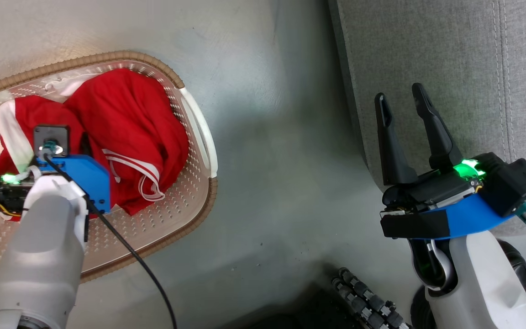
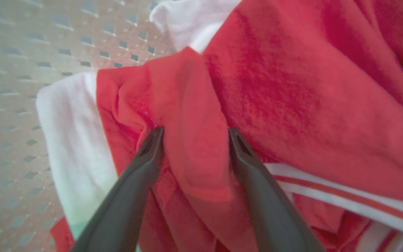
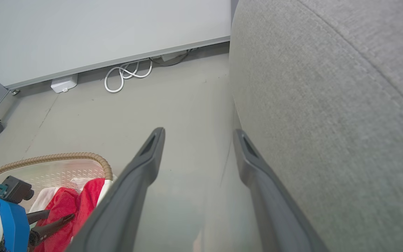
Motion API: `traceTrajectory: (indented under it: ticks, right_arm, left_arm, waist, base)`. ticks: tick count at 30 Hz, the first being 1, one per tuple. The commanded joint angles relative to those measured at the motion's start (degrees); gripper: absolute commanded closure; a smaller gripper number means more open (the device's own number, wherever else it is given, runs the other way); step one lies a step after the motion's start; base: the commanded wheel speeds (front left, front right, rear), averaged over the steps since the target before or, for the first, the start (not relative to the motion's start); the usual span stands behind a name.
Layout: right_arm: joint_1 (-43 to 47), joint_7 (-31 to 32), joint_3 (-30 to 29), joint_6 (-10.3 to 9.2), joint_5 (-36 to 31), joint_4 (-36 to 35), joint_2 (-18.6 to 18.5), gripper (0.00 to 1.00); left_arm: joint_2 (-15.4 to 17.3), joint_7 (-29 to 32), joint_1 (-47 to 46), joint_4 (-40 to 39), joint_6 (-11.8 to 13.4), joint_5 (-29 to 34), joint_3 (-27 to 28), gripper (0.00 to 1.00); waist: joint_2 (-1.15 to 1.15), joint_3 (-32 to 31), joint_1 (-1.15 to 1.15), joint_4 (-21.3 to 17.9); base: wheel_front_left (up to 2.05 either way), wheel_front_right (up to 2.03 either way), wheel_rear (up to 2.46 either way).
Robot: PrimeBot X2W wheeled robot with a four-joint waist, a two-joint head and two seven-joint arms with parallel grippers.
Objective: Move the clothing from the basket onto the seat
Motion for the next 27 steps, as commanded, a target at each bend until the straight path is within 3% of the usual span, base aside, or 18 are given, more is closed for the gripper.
traceTrajectory:
  ticks: [1, 27]
  right_arm:
    - [-0.25, -0.21, 0.21, 0.01, 0.33, -0.14, -0.02, 0.00]
    - [-1.28, -0.21, 0.58, 0.01, -1.13, 1.08, -0.03, 0.00]
  left_arm:
    - [-0.33, -0.22, -0.23, 0.33, 0.30, -0.14, -0.07, 1.00]
    - [-2.28, -1.83, 0.07, 2.72, -3.60, -0.72, -3.52, 1.00]
  waist:
    - [0.00, -0.06, 0.00, 0.02]
    - [0.00, -4.31, 0.00, 2.39]
  base:
    - [0.00, 0.00, 0.00]
    - [0.00, 0.00, 0.00]
